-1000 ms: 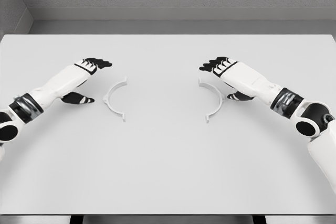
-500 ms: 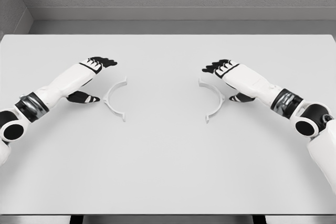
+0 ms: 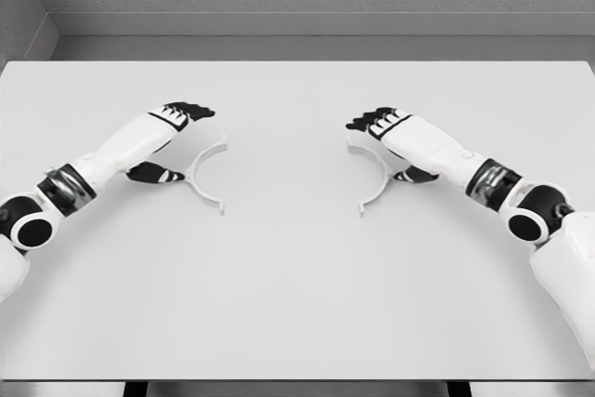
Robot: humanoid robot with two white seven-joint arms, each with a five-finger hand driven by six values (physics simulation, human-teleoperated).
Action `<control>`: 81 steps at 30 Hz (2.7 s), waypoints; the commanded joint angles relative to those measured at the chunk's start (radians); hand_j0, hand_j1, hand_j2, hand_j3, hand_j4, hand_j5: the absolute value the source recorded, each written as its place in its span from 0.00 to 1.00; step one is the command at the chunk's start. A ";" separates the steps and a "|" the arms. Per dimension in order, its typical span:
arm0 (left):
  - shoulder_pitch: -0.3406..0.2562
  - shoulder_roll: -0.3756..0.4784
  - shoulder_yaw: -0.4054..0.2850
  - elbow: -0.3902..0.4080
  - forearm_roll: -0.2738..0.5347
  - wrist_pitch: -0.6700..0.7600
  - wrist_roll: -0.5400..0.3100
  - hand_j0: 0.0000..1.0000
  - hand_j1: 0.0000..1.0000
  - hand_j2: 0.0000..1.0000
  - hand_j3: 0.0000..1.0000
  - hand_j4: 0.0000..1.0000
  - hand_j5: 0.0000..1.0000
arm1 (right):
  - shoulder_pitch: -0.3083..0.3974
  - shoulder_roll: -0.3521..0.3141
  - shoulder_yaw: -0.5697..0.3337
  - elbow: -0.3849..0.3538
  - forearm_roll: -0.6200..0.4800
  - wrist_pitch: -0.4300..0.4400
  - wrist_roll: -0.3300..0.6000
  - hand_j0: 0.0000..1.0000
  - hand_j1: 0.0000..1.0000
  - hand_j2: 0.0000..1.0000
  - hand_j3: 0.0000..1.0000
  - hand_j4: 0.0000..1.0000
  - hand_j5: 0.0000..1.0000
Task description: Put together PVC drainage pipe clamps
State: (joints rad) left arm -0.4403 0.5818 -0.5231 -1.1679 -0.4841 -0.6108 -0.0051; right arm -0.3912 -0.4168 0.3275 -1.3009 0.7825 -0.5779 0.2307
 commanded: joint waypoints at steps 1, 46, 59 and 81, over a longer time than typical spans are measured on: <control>0.000 -0.007 -0.002 -0.001 0.007 0.000 0.001 1.00 1.00 1.00 1.00 1.00 1.00 | -0.002 0.009 0.015 -0.001 -0.005 0.013 -0.001 1.00 1.00 1.00 1.00 1.00 1.00; -0.026 -0.048 -0.008 0.022 -0.001 0.000 0.002 1.00 1.00 1.00 1.00 1.00 1.00 | -0.049 0.121 0.130 -0.097 -0.005 0.102 0.078 1.00 1.00 1.00 1.00 1.00 1.00; -0.032 -0.050 -0.005 0.045 0.001 0.000 0.002 1.00 1.00 1.00 1.00 1.00 1.00 | -0.068 0.133 0.101 -0.325 -0.019 0.133 0.079 1.00 1.00 1.00 1.00 1.00 1.00; -0.048 -0.076 -0.002 0.074 -0.001 0.000 0.002 1.00 1.00 1.00 1.00 1.00 1.00 | 0.199 -0.102 -0.421 -0.334 -0.101 -0.033 0.081 1.00 1.00 1.00 1.00 1.00 1.00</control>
State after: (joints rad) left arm -0.4878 0.5057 -0.5275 -1.1060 -0.4908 -0.6109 -0.0036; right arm -0.1917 -0.5160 -0.0895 -1.6402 0.6883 -0.6107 0.3112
